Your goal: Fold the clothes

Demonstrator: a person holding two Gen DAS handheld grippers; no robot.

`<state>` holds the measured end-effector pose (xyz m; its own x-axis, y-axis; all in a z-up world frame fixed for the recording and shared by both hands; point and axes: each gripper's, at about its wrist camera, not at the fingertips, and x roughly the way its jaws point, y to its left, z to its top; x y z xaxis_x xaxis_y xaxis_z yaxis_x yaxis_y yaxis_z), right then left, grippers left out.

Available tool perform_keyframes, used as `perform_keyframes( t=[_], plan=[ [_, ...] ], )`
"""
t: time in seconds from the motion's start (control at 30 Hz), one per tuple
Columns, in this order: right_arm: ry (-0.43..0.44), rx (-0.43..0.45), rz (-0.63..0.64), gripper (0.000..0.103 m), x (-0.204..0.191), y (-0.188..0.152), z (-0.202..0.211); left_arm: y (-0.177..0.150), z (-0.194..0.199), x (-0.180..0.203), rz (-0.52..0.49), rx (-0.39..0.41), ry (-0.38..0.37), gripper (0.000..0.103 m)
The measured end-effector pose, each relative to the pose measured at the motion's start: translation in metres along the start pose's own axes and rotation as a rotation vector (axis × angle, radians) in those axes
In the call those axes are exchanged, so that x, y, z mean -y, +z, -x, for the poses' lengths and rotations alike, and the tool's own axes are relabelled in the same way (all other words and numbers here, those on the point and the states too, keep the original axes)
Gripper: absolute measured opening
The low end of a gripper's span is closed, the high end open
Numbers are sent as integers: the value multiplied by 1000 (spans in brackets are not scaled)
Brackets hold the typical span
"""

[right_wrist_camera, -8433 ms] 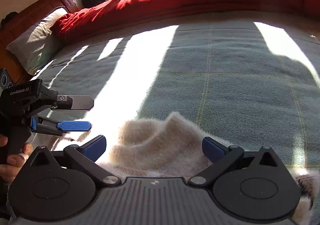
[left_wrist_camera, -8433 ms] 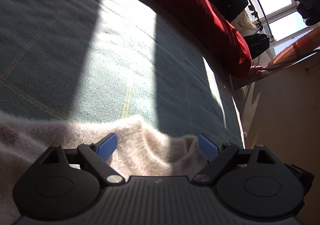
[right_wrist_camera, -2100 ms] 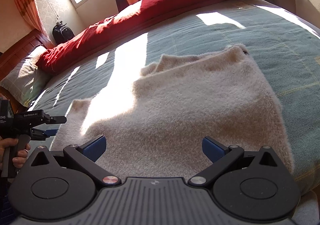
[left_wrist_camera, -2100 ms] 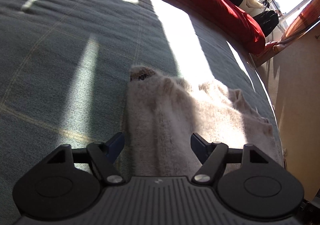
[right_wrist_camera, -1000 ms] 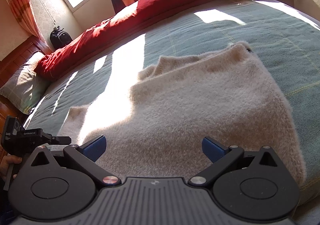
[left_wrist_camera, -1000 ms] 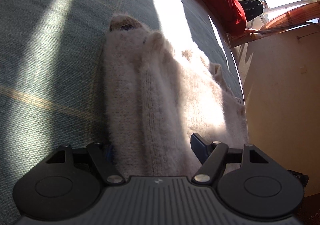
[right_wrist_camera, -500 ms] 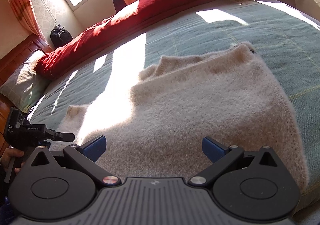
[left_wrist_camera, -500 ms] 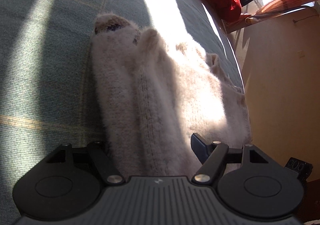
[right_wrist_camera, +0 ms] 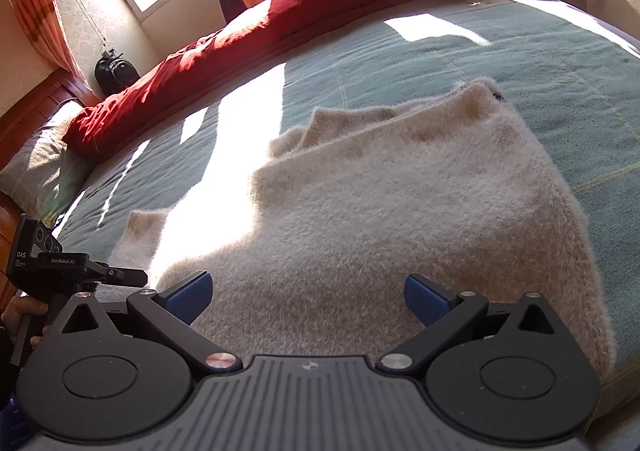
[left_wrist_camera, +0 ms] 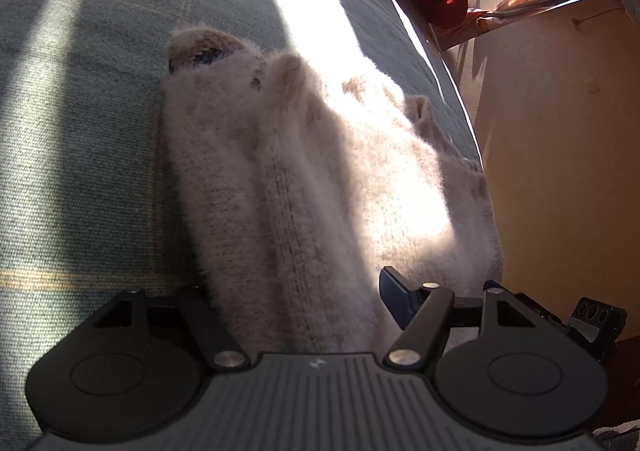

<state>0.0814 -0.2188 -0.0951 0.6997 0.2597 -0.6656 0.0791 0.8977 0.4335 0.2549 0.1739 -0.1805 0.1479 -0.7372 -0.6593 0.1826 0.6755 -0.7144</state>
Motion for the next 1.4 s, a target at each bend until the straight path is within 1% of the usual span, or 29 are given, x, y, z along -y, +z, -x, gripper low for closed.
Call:
perform_keyframes(
  t=[0.03, 0.13, 0.27, 0.43, 0.5, 0.57, 0.7, 0.9, 1.1, 1.17, 1.27, 1.4],
  plan=[
    [5, 1, 8, 103, -1, 0, 0, -2, 1, 0, 11, 1, 4, 64],
    [28, 5, 44, 103, -6, 3, 2, -7, 6, 0, 23, -22, 2, 64],
    [84, -9, 97, 103, -19, 16, -8, -6, 4, 0, 25, -37, 5, 64],
    [160, -22, 153, 103, -41, 41, -31, -4, 2, 0, 9, -41, 7, 64],
    [179, -25, 177, 103, -50, 49, -43, -4, 2, 0, 3, -40, 10, 64],
    [190, -47, 195, 103, -58, 56, -61, -5, 2, 1, -6, -37, 18, 64],
    [164, -103, 191, 103, -60, 59, -99, -7, 2, 3, -19, -29, 26, 64],
    [141, -103, 213, 103, -61, 60, -128, -7, 1, 4, -20, -26, 28, 64],
    [137, -112, 187, 103, -63, 80, -148, -7, -1, 6, -9, -20, 34, 63],
    [130, -125, 176, 103, -65, 86, -149, -7, -2, 7, -1, -15, 36, 61],
    [120, -126, 152, 103, -67, 86, -138, -10, -2, 10, 11, -1, 45, 59],
    [114, -123, 125, 103, -62, 74, -110, -16, 3, 9, 6, 24, 21, 58]
  ],
)
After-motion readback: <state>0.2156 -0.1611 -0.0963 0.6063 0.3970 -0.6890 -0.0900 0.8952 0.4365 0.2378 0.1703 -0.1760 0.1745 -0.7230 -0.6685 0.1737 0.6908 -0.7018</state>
